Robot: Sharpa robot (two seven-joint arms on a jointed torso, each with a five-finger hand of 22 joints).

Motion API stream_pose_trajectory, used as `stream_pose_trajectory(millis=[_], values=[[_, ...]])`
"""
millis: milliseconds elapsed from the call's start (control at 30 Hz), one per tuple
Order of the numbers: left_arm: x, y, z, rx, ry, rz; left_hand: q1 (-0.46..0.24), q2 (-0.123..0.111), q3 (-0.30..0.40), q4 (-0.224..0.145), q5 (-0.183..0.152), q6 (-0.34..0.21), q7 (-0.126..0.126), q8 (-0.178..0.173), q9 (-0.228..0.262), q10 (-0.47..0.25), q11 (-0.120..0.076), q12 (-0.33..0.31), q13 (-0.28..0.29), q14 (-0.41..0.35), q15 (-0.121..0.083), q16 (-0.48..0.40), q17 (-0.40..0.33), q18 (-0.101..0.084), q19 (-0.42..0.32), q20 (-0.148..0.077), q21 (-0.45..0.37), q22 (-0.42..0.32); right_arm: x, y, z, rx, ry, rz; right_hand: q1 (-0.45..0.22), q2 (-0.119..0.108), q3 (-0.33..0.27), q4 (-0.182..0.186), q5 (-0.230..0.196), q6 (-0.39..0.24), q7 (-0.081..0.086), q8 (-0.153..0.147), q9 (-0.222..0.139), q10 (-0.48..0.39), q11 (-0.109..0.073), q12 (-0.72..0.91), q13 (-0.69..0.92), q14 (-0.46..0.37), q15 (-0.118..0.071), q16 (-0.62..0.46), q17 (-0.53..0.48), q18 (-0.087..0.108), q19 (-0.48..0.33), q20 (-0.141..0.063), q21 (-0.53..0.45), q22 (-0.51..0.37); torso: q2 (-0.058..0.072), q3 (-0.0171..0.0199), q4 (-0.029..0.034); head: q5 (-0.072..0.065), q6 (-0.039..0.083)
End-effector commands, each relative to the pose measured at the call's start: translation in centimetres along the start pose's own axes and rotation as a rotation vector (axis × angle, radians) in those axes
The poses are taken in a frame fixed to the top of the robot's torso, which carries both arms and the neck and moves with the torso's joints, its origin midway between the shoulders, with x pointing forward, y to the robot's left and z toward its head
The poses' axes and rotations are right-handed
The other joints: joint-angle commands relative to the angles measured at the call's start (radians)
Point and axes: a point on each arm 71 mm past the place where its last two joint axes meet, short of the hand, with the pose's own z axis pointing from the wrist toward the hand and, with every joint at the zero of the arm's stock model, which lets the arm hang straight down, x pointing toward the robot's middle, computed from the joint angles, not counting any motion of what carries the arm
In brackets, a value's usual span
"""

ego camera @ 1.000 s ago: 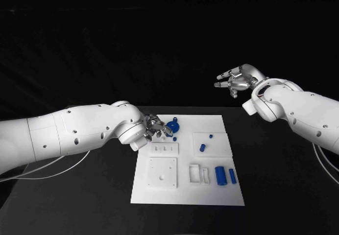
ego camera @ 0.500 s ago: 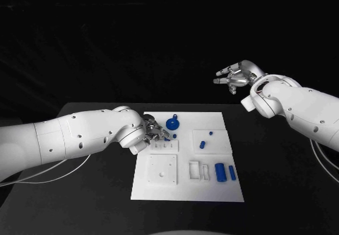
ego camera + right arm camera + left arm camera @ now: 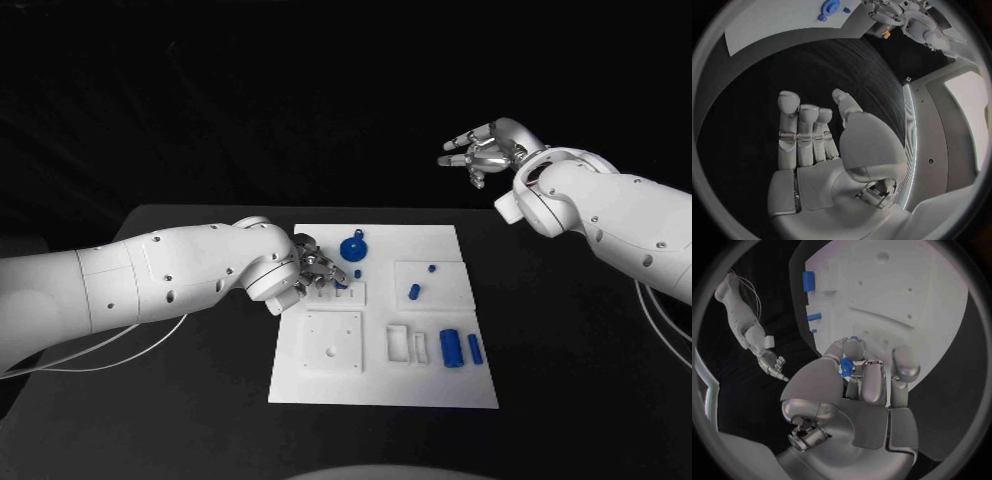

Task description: Assemble the parts on the task board

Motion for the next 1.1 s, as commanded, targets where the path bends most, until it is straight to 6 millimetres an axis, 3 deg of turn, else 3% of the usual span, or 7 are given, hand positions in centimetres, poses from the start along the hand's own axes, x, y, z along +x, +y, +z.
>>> stream_pose_trajectory(millis=[33, 533, 1100], values=[[0.21, -0.05, -0.11, 0.000, 0.006, 0.043, 0.008, 0.005, -0.003, 0.005, -0.008, 0.241, -0.141, 0.015, 0.941, 0.043, -0.006, 0.006, -0.002, 0.005, 0.004, 0.003, -0.001, -0.018, 0.001, -0.007, 0.000, 0.107, 0.01, 0.12, 0.02, -0.011, 0.003, -0.012, -0.003, 0.000, 0.009, -0.001, 0.000, 0.000, 0.003, -0.002, 0.000, -0.005, 0.000, 0.002, -0.002, -0.008, -0.001, 0.002, -0.001, 0.018, 0.041, 0.005, -0.006, 0.051, 0.000, 0.0001, -0.0016, 0.002, -0.003], [-0.10, 0.35, -0.11, -0.003, -0.014, 0.104, 0.011, 0.011, -0.016, 0.006, -0.024, 0.234, -0.144, 0.058, 0.942, 0.043, -0.006, 0.007, -0.036, 0.004, 0.004, 0.006, -0.004, -0.012, 0.001, 0.007, 0.004, 0.108, -0.02, 0.02, 0.01, -0.008, 0.008, -0.016, -0.007, -0.004, 0.017, -0.004, 0.006, 0.000, 0.003, -0.002, -0.001, -0.007, 0.000, 0.001, -0.005, -0.009, -0.001, 0.002, -0.004, 0.018, 0.042, 0.005, -0.009, 0.052, 0.000, 0.0008, -0.0019, 0.004, -0.009], [0.29, 0.34, -0.23, -0.004, 0.003, 0.133, 0.012, 0.012, -0.016, 0.006, -0.023, 0.235, -0.144, 0.061, 0.942, 0.043, -0.006, 0.008, -0.038, 0.004, 0.005, 0.006, -0.005, -0.011, 0.001, 0.008, 0.005, 0.108, 0.14, 0.03, 0.07, -0.005, 0.019, -0.021, -0.007, -0.004, 0.017, -0.004, 0.006, 0.000, 0.003, -0.002, -0.001, -0.007, 0.000, 0.001, -0.005, -0.009, -0.001, 0.002, -0.004, 0.018, 0.042, 0.005, -0.009, 0.052, 0.000, -0.0005, -0.0015, 0.006, -0.014]])
